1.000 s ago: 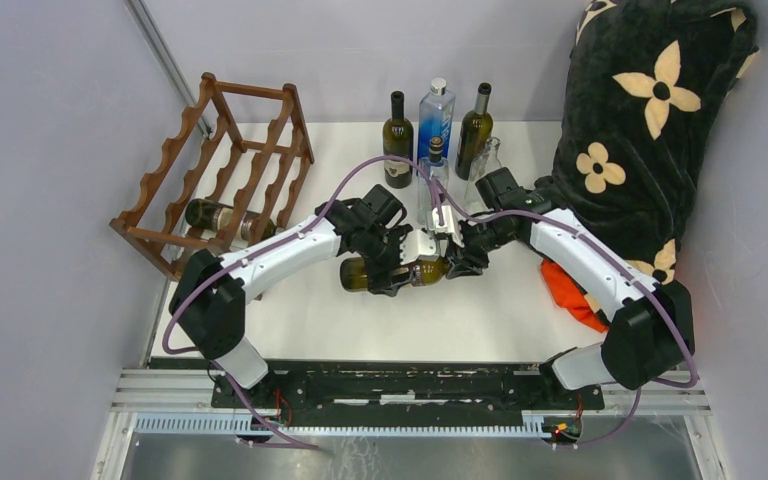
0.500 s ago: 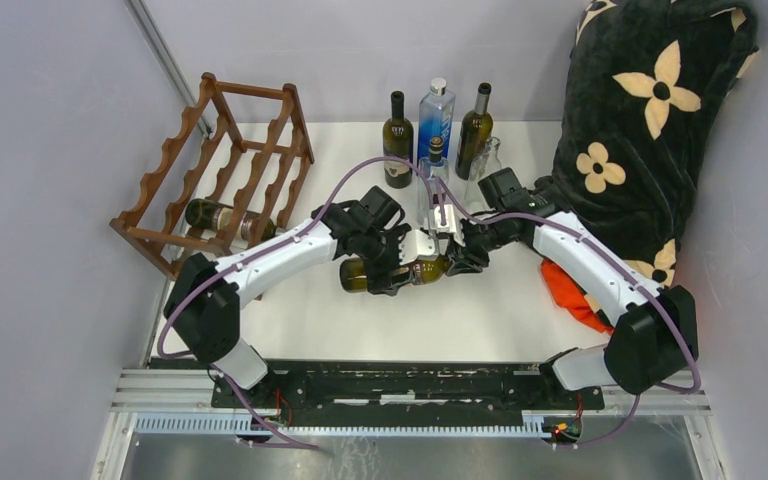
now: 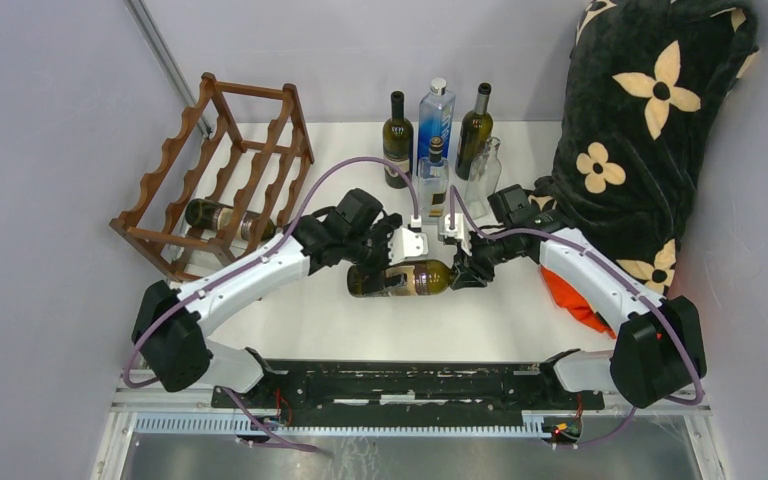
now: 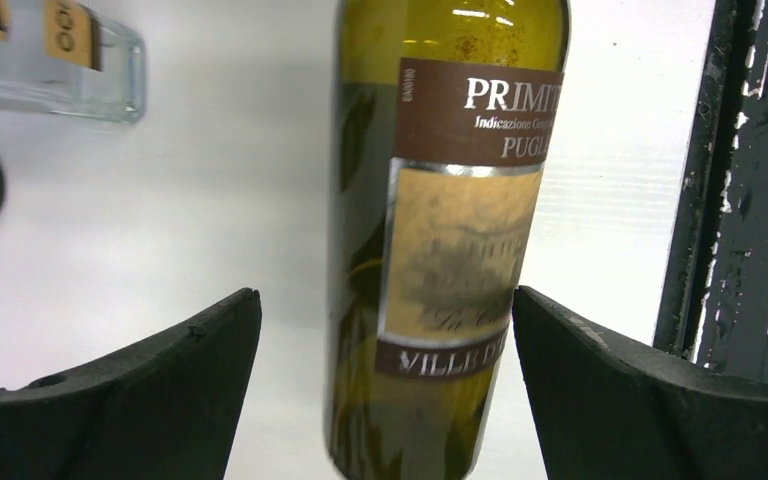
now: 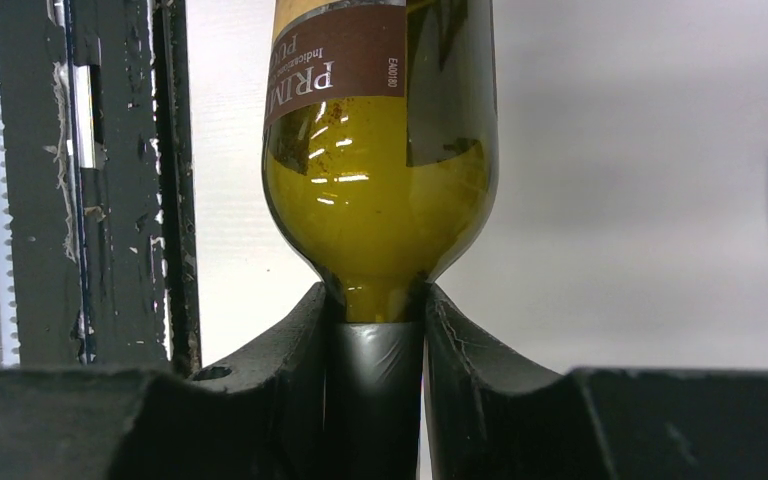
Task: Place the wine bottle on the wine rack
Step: Pick up the wine bottle from the center of the board.
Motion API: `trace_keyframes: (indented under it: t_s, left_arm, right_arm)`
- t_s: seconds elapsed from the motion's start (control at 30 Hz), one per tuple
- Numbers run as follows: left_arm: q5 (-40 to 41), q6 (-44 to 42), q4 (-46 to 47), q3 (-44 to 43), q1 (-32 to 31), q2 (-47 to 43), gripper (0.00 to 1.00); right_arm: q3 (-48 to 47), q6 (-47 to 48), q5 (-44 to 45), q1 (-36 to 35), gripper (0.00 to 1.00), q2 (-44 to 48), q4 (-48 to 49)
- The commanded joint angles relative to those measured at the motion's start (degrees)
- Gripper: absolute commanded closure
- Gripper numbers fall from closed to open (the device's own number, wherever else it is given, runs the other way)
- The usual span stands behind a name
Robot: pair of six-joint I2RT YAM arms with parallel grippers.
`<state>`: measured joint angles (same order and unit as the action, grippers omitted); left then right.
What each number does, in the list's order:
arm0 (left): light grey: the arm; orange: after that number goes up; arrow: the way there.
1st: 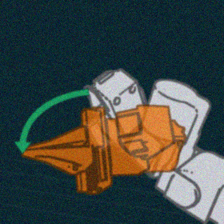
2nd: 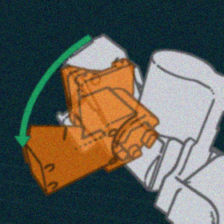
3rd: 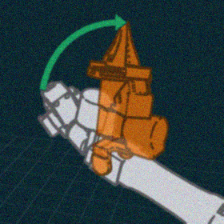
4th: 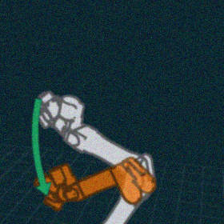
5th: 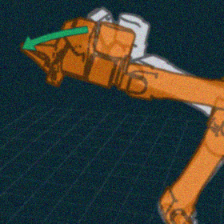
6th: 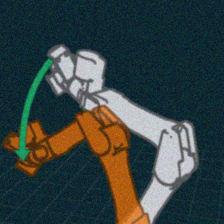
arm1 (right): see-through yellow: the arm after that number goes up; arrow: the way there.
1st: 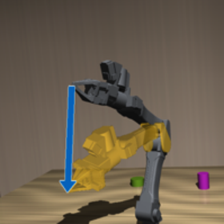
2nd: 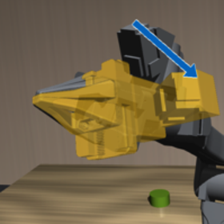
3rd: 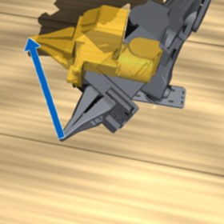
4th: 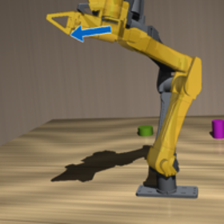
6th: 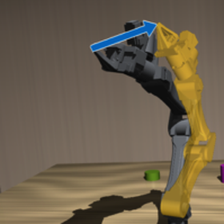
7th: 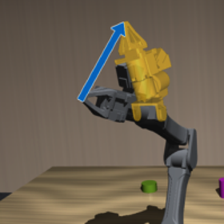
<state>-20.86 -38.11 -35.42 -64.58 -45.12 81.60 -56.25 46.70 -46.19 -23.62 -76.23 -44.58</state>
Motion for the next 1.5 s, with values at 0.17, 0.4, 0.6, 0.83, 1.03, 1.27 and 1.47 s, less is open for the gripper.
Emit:
trace_keyframes:
  t_s: [0.17, 0.4, 0.6, 0.83, 1.03, 1.27, 1.47]
  left_arm:
    - [3.9, 1.48, 2.85, 0.24, 0.4, -8.91, 0.0]
    - [18.13, 25.09, 7.87, -9.31, 4.56, -12.29, 0.0]
    - [27.6, 37.31, -3.01, -27.91, 14.8, -6.66, 0.04]
    - [33.92, 39.75, -13.46, -41.6, 26.2, 2.67, 0.17]
    - [30.18, 38.46, -15.57, -47.12, 35.8, 10.96, 0.18]
    - [27.3, 33.59, -14.04, -52.31, 40.19, 19.99, 0.16]
    - [23.21, 29.22, -12.01, -54.03, 41.82, 24.83, 0.27]
  right_arm:
    - [2.45, -1.8, -6.68, 2.4, 1.0, 5.3, 7.14]
    - [8.54, -8.96, -6.34, 2.46, 1.0, 10.48, 18.67]
    - [10.24, -14.31, -3.63, 1.34, 1.0, 11.33, 28.36]
    - [8.66, -18.09, -2.46, -0.61, 1.0, 8.44, 33.6]
    - [8.26, -19.34, -2.41, -1.16, 1.0, 7.39, 34.71]
    - [8.57, -20.21, -2.42, -1.28, 1.0, 7.32, 35.34]
    - [8.44, -20.51, -2.41, -1.28, 1.0, 7.41, 35.46]
